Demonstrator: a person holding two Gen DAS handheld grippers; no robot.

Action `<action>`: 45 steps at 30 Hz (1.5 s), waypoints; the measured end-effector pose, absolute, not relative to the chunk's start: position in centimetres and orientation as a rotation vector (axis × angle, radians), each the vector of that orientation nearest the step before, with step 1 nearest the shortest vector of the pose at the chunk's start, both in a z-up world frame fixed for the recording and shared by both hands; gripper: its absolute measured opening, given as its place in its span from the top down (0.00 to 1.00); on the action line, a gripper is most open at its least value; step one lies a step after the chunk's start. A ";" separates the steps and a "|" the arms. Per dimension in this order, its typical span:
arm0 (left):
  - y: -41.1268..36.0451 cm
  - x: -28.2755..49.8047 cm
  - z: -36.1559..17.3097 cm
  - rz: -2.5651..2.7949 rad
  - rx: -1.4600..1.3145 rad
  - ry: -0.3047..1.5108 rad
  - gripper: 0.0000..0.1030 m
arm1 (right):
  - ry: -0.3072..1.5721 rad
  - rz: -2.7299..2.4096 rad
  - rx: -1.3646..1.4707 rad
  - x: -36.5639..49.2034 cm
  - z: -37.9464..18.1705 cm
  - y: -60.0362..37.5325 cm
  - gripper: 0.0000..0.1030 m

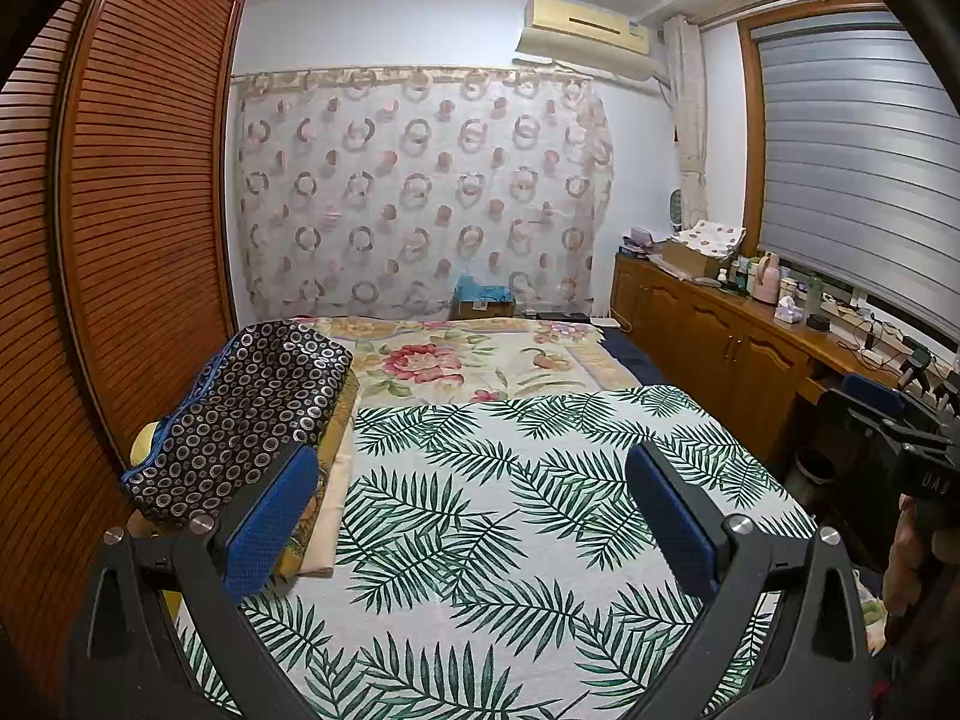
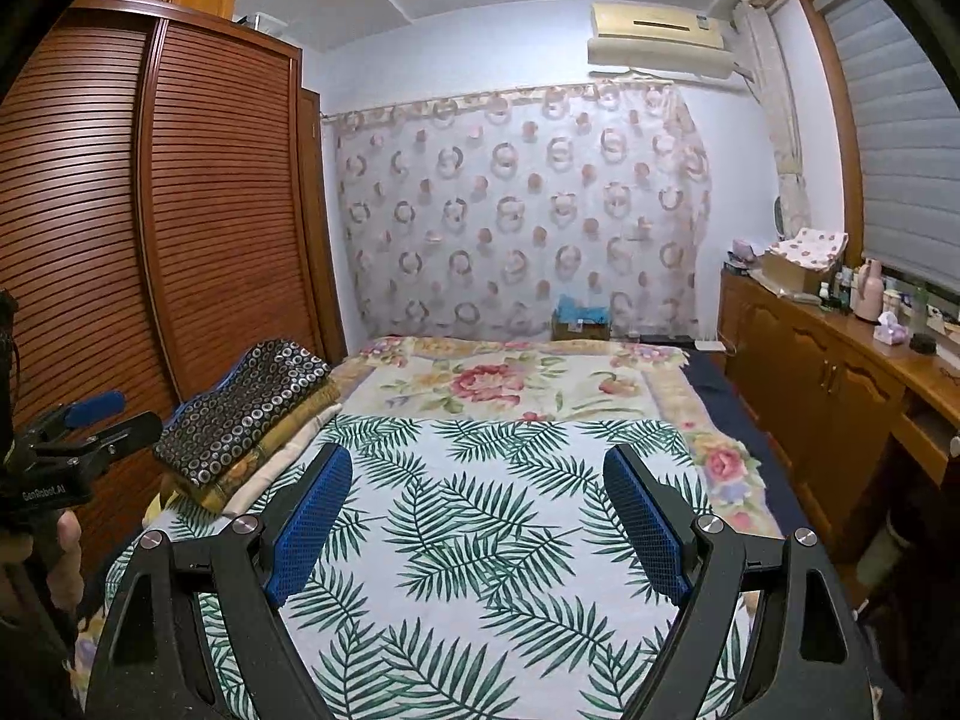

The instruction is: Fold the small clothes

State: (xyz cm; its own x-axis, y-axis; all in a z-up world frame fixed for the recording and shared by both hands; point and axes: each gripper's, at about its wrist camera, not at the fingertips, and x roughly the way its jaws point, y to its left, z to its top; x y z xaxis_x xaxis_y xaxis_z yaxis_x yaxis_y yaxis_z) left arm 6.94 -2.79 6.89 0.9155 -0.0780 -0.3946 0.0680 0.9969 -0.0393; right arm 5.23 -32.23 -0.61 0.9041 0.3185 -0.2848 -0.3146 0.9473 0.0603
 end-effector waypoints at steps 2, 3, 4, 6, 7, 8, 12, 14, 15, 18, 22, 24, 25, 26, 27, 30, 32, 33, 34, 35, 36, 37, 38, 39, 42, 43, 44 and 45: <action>-2.8 6.9 6.9 -0.075 -0.025 0.407 0.01 | 0.297 0.328 0.013 5.2 -0.6 -32.3 0.15; -2.8 6.9 6.9 -0.075 -0.026 0.408 0.01 | 0.297 0.329 0.014 5.2 -0.6 -32.3 0.15; -2.7 6.9 6.9 -0.076 -0.026 0.407 0.01 | 0.297 0.329 0.014 5.3 -0.6 -32.3 0.15; -2.8 6.9 6.9 -0.076 -0.025 0.407 0.01 | 0.296 0.328 0.014 5.2 -0.6 -32.3 0.15; -2.7 6.9 6.9 -0.076 -0.025 0.406 0.01 | 0.296 0.329 0.014 5.3 -0.6 -32.3 0.15; -2.7 6.9 6.9 -0.075 -0.025 0.407 0.01 | 0.296 0.329 0.013 5.3 -0.6 -32.3 0.15; -2.7 6.9 6.9 -0.076 -0.025 0.407 0.01 | 0.295 0.328 0.014 5.6 -0.6 -32.4 0.15; -2.7 6.9 6.9 -0.076 -0.026 0.407 0.01 | 0.295 0.330 0.013 5.6 -0.6 -32.6 0.15; -2.7 6.9 6.9 -0.076 -0.025 0.407 0.01 | 0.296 0.330 0.013 5.6 -0.6 -32.6 0.15; -2.7 6.8 6.9 -0.072 -0.024 0.406 0.01 | 0.295 0.331 0.012 5.6 -0.6 -32.6 0.15; -2.7 6.8 6.9 -0.073 -0.024 0.406 0.01 | 0.293 0.332 0.013 5.7 -0.7 -32.7 0.15; -2.7 6.8 6.9 -0.073 -0.024 0.405 0.01 | 0.294 0.331 0.012 5.6 -0.7 -32.6 0.15; -2.7 6.8 6.9 -0.072 -0.024 0.406 0.01 | 0.293 0.331 0.012 5.6 -0.7 -32.7 0.15; -2.7 6.8 6.9 -0.072 -0.023 0.405 0.01 | 0.294 0.332 0.013 5.6 -0.7 -32.7 0.15; -2.7 6.8 6.9 -0.072 -0.023 0.405 0.01 | 0.293 0.332 0.013 5.6 -0.7 -32.7 0.15; -2.7 6.7 6.9 -0.071 -0.024 0.406 0.01 | 0.293 0.332 0.012 5.6 -0.7 -32.7 0.15; -2.7 6.7 6.9 -0.071 -0.024 0.405 0.01 | 0.293 0.332 0.012 5.7 -0.7 -32.8 0.15; -2.7 6.7 6.9 -0.071 -0.025 0.405 0.01 | 0.293 0.332 0.013 5.7 -0.7 -32.8 0.15; -2.7 6.7 6.9 -0.071 -0.024 0.405 0.01 | 0.293 0.332 0.013 5.7 -0.7 -32.9 0.15; -2.7 6.7 6.9 -0.071 -0.024 0.405 0.01 | 0.293 0.332 0.014 5.8 -0.7 -32.9 0.15; -2.7 6.7 6.9 -0.071 -0.024 0.405 0.01 | 0.293 0.332 0.013 5.8 -0.7 -32.9 0.15; -2.6 6.7 6.9 -0.071 -0.024 0.405 0.01 | 0.293 0.332 0.013 5.8 -0.7 -32.9 0.15; -2.7 6.7 6.9 -0.071 -0.024 0.405 0.01 | 0.293 0.332 0.012 5.8 -0.7 -32.9 0.15; -2.6 6.7 6.9 -0.071 -0.024 0.404 0.01 | 0.293 0.332 0.013 5.8 -0.7 -32.9 0.15; -2.7 6.7 6.9 -0.071 -0.024 0.405 0.01 | 0.293 0.332 0.012 5.8 -0.7 -33.0 0.15; -2.7 6.7 6.9 -0.071 -0.024 0.405 0.01 | 0.292 0.331 0.012 5.8 -0.7 -33.0 0.15; -2.7 6.7 6.9 -0.070 -0.024 0.404 0.01 | 0.292 0.331 0.012 5.8 -0.7 -33.0 0.15; -2.7 6.7 6.9 -0.070 -0.024 0.404 0.01 | 0.292 0.332 0.013 5.8 -0.7 -33.0 0.15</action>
